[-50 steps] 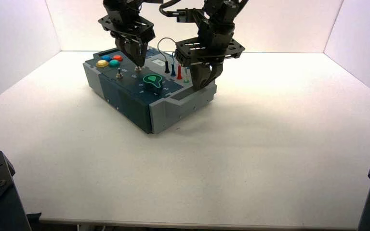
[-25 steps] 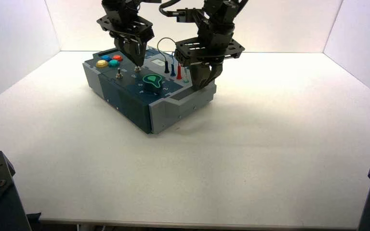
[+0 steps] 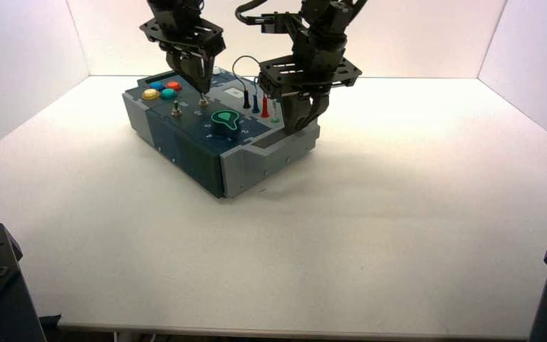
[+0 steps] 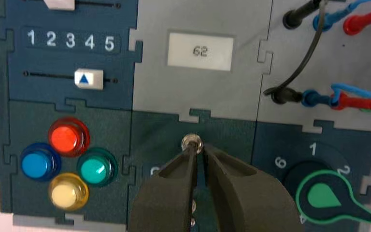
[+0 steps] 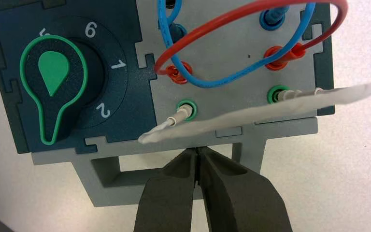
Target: Flip the top switch off with the left gripper.
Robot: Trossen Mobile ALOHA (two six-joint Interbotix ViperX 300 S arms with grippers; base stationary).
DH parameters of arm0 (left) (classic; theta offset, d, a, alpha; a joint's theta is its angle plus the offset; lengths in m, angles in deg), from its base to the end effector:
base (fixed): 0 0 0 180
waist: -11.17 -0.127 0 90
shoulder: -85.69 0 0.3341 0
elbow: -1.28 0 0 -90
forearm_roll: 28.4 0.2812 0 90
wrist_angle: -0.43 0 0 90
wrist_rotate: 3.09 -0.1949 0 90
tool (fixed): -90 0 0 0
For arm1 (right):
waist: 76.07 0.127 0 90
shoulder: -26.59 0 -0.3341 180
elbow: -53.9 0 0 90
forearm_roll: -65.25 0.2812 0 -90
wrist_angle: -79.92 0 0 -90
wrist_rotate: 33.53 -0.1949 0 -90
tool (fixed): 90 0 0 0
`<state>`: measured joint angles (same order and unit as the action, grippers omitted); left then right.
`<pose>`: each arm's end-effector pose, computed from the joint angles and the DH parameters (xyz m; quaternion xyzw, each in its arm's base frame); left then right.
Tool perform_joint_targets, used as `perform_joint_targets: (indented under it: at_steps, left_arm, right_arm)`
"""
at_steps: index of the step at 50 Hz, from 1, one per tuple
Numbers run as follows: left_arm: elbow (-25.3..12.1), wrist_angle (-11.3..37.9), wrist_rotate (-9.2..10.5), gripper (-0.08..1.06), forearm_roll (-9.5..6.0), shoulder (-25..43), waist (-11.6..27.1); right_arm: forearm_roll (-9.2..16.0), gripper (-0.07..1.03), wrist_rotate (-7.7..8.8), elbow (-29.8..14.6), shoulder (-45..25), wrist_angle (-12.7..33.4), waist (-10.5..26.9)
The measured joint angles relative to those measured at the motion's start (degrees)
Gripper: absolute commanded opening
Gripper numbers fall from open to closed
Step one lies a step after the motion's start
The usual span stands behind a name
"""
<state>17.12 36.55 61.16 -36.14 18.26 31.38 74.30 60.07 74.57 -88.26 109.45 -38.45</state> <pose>0.3712 -0.1531 0.0738 0.2128 0.5606 -0.2697 0.7535 0.2985 0.2492 0.0421 -0.1454 0.5920 0.2633 0.7477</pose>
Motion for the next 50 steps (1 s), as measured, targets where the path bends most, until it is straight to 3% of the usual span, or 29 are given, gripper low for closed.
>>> perform_joint_targets:
  at_steps: [24,50]
  left_arm:
    - [1.93,3.08,2.29,0.10,0.09,-15.47,1.67]
    - [14.94,1.49,5.54,0.10,0.44,-33.84,-2.02]
  right_arm:
    - [0.00,-0.02,-0.09,0.44,0.44,0.00,0.00]
    - [0.18,-0.02,-0.09,1.32,3.08,0.70,0.18]
